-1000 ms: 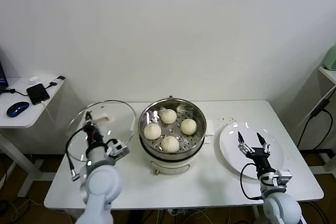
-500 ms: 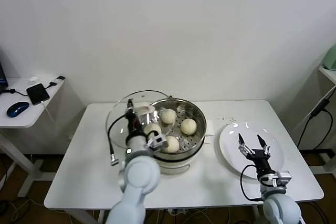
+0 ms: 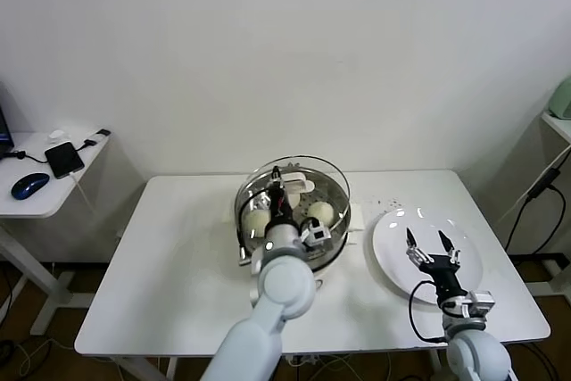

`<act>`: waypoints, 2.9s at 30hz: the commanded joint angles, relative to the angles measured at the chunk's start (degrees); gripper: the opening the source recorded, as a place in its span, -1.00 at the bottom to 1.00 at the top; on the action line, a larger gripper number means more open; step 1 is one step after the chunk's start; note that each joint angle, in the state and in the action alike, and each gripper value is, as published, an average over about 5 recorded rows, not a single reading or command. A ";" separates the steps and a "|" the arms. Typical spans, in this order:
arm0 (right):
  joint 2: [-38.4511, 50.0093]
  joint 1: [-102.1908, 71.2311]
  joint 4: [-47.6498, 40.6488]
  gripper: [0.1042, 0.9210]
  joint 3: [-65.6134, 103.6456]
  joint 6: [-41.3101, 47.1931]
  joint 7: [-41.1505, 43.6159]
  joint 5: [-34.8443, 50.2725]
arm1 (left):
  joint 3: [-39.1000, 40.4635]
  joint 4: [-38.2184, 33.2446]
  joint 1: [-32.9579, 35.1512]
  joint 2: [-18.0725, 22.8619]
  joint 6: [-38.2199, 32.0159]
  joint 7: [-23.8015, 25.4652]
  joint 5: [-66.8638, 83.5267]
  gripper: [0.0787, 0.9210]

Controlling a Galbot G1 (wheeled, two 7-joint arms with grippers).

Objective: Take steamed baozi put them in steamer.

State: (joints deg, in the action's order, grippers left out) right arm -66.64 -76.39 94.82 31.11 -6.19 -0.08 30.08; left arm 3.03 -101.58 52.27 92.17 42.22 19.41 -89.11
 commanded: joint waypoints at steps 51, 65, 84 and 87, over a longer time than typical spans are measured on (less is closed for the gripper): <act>-0.57 0.39 -1.16 0.76 -0.60 -0.93 0.03 -0.79 | 1.42 7.24 0.96 2.83 0.00 -2.93 -6.80 -0.79; -0.59 0.51 -1.09 0.76 -0.41 -0.74 0.01 -0.96 | 1.77 -4.41 8.09 2.83 -4.54 -3.45 -3.84 -0.23; -0.79 -1.75 1.79 0.76 -1.17 -1.05 1.69 -0.12 | -6.24 -17.96 16.99 -0.83 -8.94 -6.47 3.89 0.76; -0.37 -2.97 2.78 0.76 -1.22 -2.85 5.55 0.60 | -12.45 -20.54 18.72 -2.00 -11.81 -9.88 9.78 0.77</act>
State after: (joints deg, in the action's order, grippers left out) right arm -67.60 -77.00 94.81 30.12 -7.13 0.64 29.35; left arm 1.88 -113.54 65.43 92.20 36.66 15.48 -89.31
